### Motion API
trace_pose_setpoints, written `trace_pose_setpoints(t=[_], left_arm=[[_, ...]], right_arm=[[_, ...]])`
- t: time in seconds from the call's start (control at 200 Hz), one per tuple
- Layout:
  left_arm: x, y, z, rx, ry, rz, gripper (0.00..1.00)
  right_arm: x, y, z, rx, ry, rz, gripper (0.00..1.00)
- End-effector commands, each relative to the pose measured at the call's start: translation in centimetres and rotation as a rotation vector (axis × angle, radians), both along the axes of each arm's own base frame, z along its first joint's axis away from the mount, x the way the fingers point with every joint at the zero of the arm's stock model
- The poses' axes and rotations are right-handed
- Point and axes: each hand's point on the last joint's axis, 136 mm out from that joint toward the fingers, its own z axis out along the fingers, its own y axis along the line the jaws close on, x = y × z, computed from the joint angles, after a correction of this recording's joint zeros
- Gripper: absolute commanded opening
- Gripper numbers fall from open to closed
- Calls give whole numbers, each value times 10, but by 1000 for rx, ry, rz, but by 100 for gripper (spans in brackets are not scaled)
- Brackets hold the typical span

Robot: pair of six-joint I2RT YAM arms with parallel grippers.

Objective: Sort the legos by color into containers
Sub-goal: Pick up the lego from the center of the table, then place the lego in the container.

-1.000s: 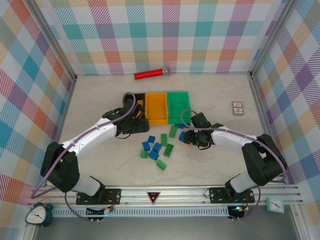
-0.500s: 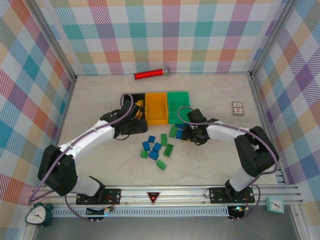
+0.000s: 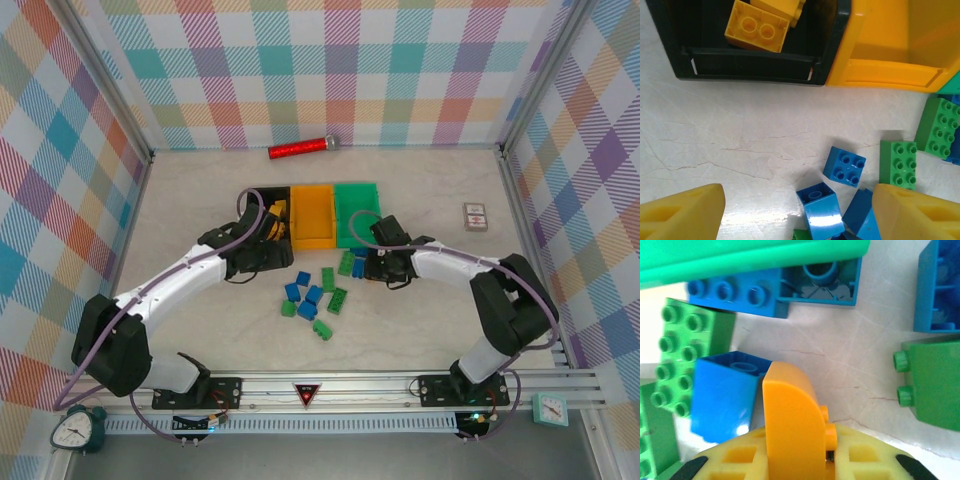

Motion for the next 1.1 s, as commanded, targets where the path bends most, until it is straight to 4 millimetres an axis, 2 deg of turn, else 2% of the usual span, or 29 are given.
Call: trace_pose_setpoints(t=[0.0, 0.24, 0.545, 0.725, 0.84, 0.995, 1.095], left_arm=[[-4, 8, -1, -4, -20, 56, 77], [-8, 16, -11, -16, -4, 118, 77], [-21, 36, -21, -19, 24, 214, 76], [-33, 54, -23, -37, 12, 304, 75], [-40, 58, -24, -72, 22, 320, 76], [-52, 66, -27, -47, 50, 332, 76], [-62, 73, -32, -20, 87, 345, 76]], right_arm=[[-7, 1, 20, 22, -34, 32, 14], [-8, 10, 61, 81, -107, 66, 12], [9, 50, 102, 182, -172, 156, 13], [31, 99, 118, 227, -186, 251, 14], [47, 133, 124, 246, -210, 302, 14], [70, 186, 134, 279, -226, 371, 15], [82, 218, 133, 287, -222, 413, 16]])
